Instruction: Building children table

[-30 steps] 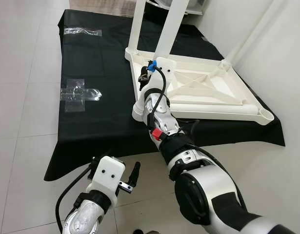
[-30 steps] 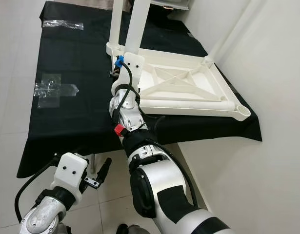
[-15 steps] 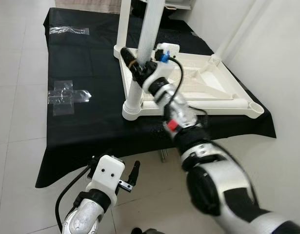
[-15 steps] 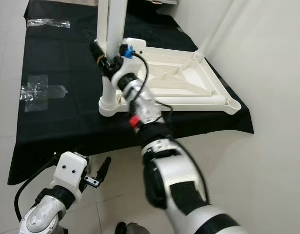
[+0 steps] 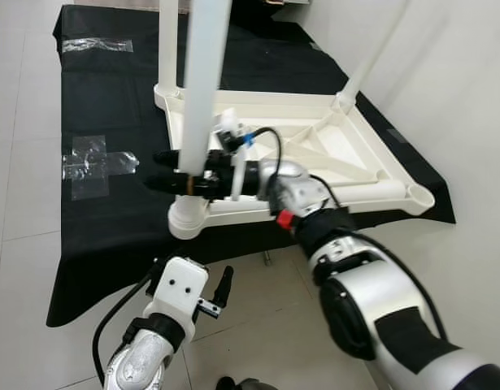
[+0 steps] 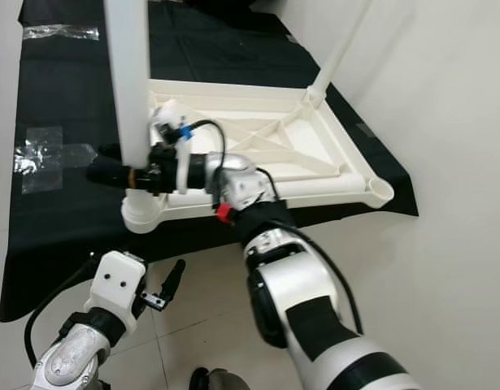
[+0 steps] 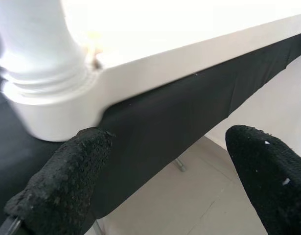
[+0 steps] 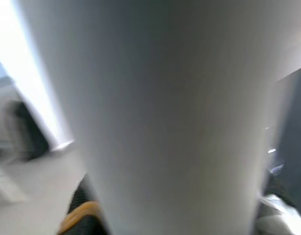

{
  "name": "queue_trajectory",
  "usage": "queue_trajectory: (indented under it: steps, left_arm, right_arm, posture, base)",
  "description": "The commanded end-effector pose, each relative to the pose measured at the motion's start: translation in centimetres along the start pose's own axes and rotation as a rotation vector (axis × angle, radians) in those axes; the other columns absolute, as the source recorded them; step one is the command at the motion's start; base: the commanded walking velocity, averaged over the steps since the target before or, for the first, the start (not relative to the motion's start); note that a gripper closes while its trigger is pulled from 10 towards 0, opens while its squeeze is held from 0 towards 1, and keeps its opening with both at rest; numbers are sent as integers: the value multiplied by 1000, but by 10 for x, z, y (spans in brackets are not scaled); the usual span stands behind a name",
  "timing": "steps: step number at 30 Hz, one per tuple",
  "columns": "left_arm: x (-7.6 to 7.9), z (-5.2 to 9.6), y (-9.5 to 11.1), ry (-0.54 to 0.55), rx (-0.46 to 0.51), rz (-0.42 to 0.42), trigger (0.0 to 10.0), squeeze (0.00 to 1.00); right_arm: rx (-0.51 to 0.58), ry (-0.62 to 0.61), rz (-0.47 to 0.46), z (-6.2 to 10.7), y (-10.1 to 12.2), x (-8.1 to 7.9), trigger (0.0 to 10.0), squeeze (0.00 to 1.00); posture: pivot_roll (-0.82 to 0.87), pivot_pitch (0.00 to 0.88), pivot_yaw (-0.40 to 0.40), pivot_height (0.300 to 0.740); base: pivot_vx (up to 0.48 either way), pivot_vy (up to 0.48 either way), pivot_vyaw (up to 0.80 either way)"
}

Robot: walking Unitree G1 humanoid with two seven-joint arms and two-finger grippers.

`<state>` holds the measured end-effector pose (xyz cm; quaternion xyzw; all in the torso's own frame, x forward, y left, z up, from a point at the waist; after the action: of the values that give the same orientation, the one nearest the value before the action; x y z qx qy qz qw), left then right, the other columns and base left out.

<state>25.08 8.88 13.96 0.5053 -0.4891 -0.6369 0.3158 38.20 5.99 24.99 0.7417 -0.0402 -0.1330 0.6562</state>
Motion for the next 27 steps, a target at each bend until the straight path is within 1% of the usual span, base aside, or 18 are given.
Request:
queue_trajectory:
  steps: [1,2,4,5,6,7,8,9,12,13,14,18,19,21,22,25,26,27]
  left_arm:
    - [6,1,-2,-16,-11,15,10000,0]
    - [5,1,-2,-16,-12,15,10000,0]
    - [5,2,-2,-16,-12,15,10000,0]
    - [4,1,-3,-11,-14,18,10000,0]
    - [4,1,-3,-11,-14,18,10000,0]
    - [4,1,-3,-10,-15,21,10000,0]
    - [5,0,-3,-11,-14,20,10000,0]
    - [5,0,-3,-11,-14,20,10000,0]
    - [6,-1,-3,-19,-12,16,10000,0]
    - [6,-1,-3,-19,-12,16,10000,0]
    - [6,-1,-3,-21,-13,13,10000,0]
    - [6,-1,-3,-22,-15,13,10000,0]
    - [6,0,-3,-21,-15,16,10000,0]
    - [6,0,-3,-20,-15,17,10000,0]
    - [5,0,-3,-20,-15,16,10000,0]
    - [5,1,-3,-20,-17,16,10000,0]
    - [5,1,-3,-21,-17,17,10000,0]
    - [5,1,-3,-21,-17,17,10000,0]
  right_arm:
    - [32,-135,-2,0,5,14,0,0]
    - [93,-222,-19,1,14,22,0,0]
    - [129,-271,-31,2,19,27,0,0]
    - [131,-436,-10,8,18,42,0,0]
    - [131,-436,-10,8,18,42,0,0]
    - [135,-567,12,15,16,53,0,0]
    - [151,-705,-19,24,13,64,0,0]
    - [151,-705,-19,24,13,64,0,0]
    - [243,-1087,-102,58,6,86,0,0]
    - [243,-1087,-102,58,6,86,0,0]
    - [309,-1257,-137,75,1,88,0,0]
    - [347,-1335,-158,79,-4,85,0,0]
    - [383,-1312,-215,67,-5,80,0,0]
    - [396,-1298,-234,63,-5,78,0,0]
    - [421,-1240,-236,55,1,75,10000,0]
    - [447,-1181,-216,50,10,71,10000,0]
    - [468,-1123,-178,48,19,69,10000,1000]
    - [468,-1123,-178,48,19,69,10000,1000]
  posture:
    - [147,158,-233,740]
    - [145,158,-233,740]
    - [145,158,-233,740]
    - [123,159,-227,740]
    - [123,159,-227,740]
    - [123,159,-227,740]
    - [120,162,-221,740]
    - [120,162,-221,740]
    - [131,161,-218,740]
    - [131,161,-218,740]
    - [133,159,-219,740]
    - [134,161,-221,740]
    - [134,164,-220,740]
    - [134,164,-220,740]
    - [134,164,-220,740]
    - [133,170,-217,740]
    - [130,170,-219,740]
    - [130,170,-219,740]
  base:
    - [0,0,0]
    - [0,0,0]
    - [0,0,0]
    - [0,0,0]
    - [0,0,0]
    - [0,0,0]
    - [0,0,0]
    - [0,0,0]
    - [0,0,0]
    - [0,0,0]
    - [0,0,0]
    - [0,0,0]
    - [0,0,0]
    - [0,0,0]
    - [0,0,0]
    - [0,0,0]
    - [0,0,0]
    - [0,0,0]
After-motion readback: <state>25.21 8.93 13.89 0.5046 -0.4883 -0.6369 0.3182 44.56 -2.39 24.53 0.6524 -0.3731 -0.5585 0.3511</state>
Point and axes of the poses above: a point about 5 cm out from each wrist's last joint towards the gripper, its own z axis pointing back from the gripper into the wrist, its own y axis along the axis of the wrist's last joint, x = y × z, the point moved 5 cm from there along -z, pointing out of the wrist towards the gripper, and after that the axes turned 10 degrees about -z, right-handed, at the moved point
